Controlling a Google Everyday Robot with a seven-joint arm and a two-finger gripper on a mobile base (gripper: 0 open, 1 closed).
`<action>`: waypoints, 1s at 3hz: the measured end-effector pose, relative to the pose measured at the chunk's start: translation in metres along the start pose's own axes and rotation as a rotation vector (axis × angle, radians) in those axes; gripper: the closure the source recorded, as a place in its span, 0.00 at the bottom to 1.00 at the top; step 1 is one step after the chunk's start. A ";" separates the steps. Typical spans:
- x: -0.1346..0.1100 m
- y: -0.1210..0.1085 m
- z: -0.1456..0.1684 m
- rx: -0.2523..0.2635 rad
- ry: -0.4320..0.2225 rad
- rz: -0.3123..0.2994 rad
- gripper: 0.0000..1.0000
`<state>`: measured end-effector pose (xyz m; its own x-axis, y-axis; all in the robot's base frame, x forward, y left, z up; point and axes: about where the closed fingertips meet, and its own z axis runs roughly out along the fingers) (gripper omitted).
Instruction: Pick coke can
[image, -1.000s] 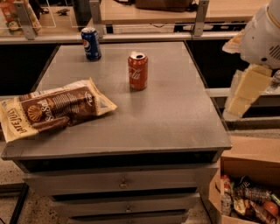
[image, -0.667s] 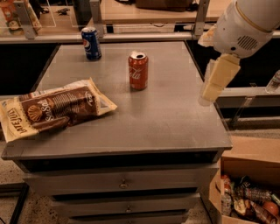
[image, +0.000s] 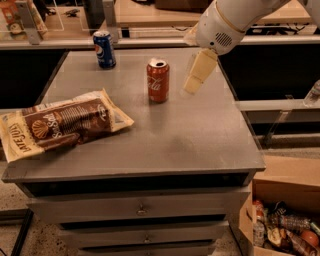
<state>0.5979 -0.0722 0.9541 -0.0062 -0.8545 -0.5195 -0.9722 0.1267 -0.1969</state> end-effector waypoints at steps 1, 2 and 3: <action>-0.015 -0.028 0.029 0.004 -0.051 0.010 0.00; -0.023 -0.046 0.052 0.007 -0.089 0.021 0.00; -0.033 -0.053 0.071 -0.003 -0.113 0.022 0.00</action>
Offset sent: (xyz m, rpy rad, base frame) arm 0.0839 0.0562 -0.0304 0.1411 -0.0161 -0.0150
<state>0.6666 -0.0151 0.9228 -0.0011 -0.7892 -0.6141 -0.9729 0.1427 -0.1817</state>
